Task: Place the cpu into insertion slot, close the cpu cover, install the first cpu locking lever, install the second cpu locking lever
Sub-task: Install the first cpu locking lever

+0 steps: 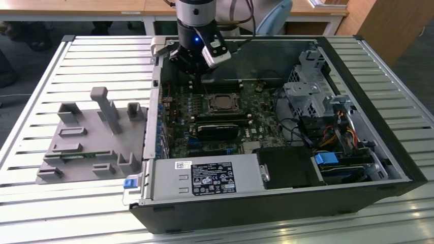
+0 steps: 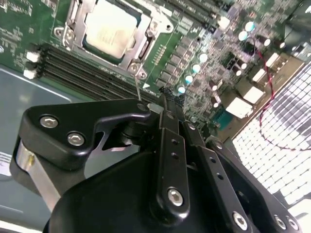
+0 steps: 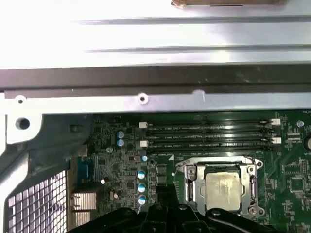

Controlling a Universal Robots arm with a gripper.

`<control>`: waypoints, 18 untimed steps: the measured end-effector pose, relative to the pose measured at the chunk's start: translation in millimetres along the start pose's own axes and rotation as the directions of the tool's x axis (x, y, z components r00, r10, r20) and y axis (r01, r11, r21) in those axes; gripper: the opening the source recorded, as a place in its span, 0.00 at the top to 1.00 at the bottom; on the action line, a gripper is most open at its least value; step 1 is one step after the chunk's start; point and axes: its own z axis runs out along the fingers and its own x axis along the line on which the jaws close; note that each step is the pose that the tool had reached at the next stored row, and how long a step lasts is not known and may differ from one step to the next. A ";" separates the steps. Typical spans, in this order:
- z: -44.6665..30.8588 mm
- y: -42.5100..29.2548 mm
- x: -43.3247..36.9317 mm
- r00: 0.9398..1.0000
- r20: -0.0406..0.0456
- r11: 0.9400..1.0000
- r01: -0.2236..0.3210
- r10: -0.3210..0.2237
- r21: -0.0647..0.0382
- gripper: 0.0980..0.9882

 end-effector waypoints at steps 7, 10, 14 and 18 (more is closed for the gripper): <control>4.1 9.3 3.0 1.000 0.000 1.000 0.000 0.000 0.000 0.99; 5.0 11.8 2.8 1.000 0.000 1.000 0.000 0.000 0.000 0.99; 5.7 13.2 -1.1 1.000 0.000 1.000 0.000 0.000 0.000 0.99; 6.0 14.0 -9.8 1.000 0.000 1.000 0.000 0.000 0.000 0.99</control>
